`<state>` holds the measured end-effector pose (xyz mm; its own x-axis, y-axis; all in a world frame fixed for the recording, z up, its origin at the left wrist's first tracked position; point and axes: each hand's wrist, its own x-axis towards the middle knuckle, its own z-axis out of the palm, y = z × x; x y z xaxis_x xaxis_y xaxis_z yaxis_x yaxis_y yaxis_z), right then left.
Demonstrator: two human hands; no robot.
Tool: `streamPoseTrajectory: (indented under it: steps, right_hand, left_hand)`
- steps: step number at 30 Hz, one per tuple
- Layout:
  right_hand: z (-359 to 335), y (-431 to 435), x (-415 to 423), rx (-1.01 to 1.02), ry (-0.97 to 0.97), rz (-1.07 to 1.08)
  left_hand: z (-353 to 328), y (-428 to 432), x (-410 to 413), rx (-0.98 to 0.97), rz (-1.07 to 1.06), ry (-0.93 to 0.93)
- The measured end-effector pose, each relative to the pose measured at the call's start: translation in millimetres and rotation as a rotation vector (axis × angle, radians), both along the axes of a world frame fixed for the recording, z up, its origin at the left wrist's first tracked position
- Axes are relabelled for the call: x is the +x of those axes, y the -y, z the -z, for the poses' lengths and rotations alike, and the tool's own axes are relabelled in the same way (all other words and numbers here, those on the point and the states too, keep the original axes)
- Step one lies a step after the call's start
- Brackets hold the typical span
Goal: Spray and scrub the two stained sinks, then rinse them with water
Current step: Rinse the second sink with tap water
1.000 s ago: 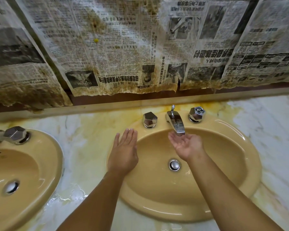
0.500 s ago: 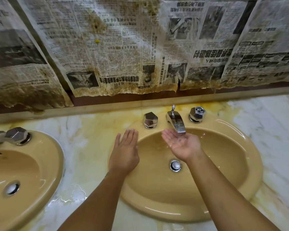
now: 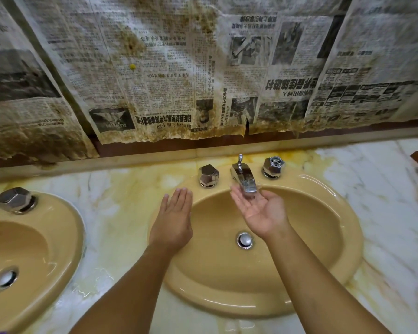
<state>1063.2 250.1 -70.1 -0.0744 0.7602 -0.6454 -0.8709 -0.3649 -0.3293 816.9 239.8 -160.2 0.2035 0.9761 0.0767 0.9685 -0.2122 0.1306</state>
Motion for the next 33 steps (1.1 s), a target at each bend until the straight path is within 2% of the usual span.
streamPoseTrajectory:
  steps: [2,6,8,13,17,19,21,23,25,27,29,31,33]
  right_hand:
    - [0.3,7.3,6.1,-0.018,0.045,-0.042]
    - [9.8,15.7,22.5,-0.148,0.328,-0.088]
    - [8.1,15.7,22.2,-0.147,0.367,-0.132]
    - [-3.8,3.3,3.9,-0.116,0.203,-0.088]
    - [-10.0,-8.6,10.5,-0.126,0.107,-0.129]
    - [-15.8,-17.3,25.7,-0.048,0.246,-0.15]
    - [-27.6,-29.4,44.7,0.059,0.521,-0.013]
    - [-32.4,-36.0,58.4,0.132,0.695,0.07]
    - [-19.2,-33.9,59.0,0.082,0.839,-0.089]
    - [7.5,-23.8,49.2,-0.033,0.763,-0.273]
    - [27.1,-12.1,34.8,-0.163,0.468,-0.347]
    - [29.3,-5.3,23.2,-0.211,0.208,-0.291]
    - [20.2,-11.3,23.9,-0.161,0.125,-0.183]
  left_hand:
    - [-0.5,1.2,0.0,-0.012,0.003,0.015]
    - [-2.6,5.8,3.8,-0.026,-0.012,0.046]
    - [-6.0,6.0,6.7,-0.031,-0.031,0.087]
    - [-25.9,-14.3,30.1,-0.178,-0.11,0.089]
    - [-28.6,-29.3,43.7,-0.265,-0.139,0.016]
    - [-24.1,-27.5,42.6,-0.236,-0.128,-0.058]
    - [-20.3,-27.0,42.0,-0.204,-0.116,-0.12]
    - [-19.0,-29.8,43.0,-0.202,-0.107,-0.154]
    - [-20.1,-34.0,44.5,-0.226,-0.103,-0.164]
    - [-21.5,-36.5,44.8,-0.237,-0.097,-0.174]
    - [-21.5,-37.0,44.3,-0.231,-0.089,-0.173]
    - [-21.0,-36.8,42.2,-0.224,-0.081,-0.167]
    - [-19.7,-38.4,40.5,-0.224,-0.073,-0.164]
